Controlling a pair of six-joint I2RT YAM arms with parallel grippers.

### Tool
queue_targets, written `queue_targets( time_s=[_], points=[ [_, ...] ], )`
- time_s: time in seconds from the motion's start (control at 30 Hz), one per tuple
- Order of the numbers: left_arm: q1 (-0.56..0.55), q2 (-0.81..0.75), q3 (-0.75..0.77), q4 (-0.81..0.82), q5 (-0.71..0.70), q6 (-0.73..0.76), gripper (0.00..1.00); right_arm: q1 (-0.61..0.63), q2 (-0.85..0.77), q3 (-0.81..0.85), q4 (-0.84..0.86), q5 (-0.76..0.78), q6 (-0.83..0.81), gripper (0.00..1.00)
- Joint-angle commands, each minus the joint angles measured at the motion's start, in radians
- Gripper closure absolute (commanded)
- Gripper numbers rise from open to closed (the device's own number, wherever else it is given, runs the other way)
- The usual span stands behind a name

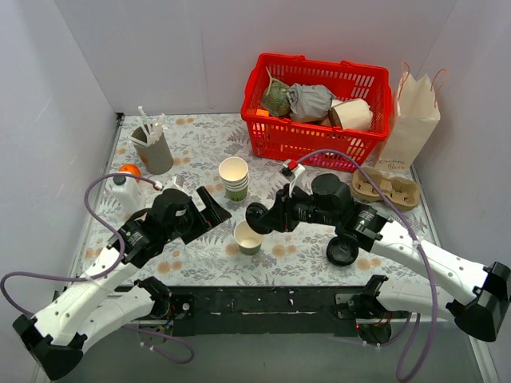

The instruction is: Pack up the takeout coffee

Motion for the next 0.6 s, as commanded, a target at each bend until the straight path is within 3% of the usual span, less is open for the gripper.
queue_targets(
  time_s=[0.0, 0.23, 0.57],
  points=[
    [0.0, 0.029, -0.098, 0.04, 0.087, -0.015, 0.02, -0.107, 0.026, -0.108, 0.23, -0.24, 0.219, 0.74],
    [0.002, -0.023, -0.247, 0.218, 0.147, -0.118, 0.02, -0.195, 0.064, -0.243, 0.456, -0.338, 0.347, 0.73],
    [0.003, -0.072, -0.35, 0.352, 0.225, -0.13, 0.02, -0.227, 0.139, -0.313, 0.566, -0.352, 0.423, 0.68]
  ],
)
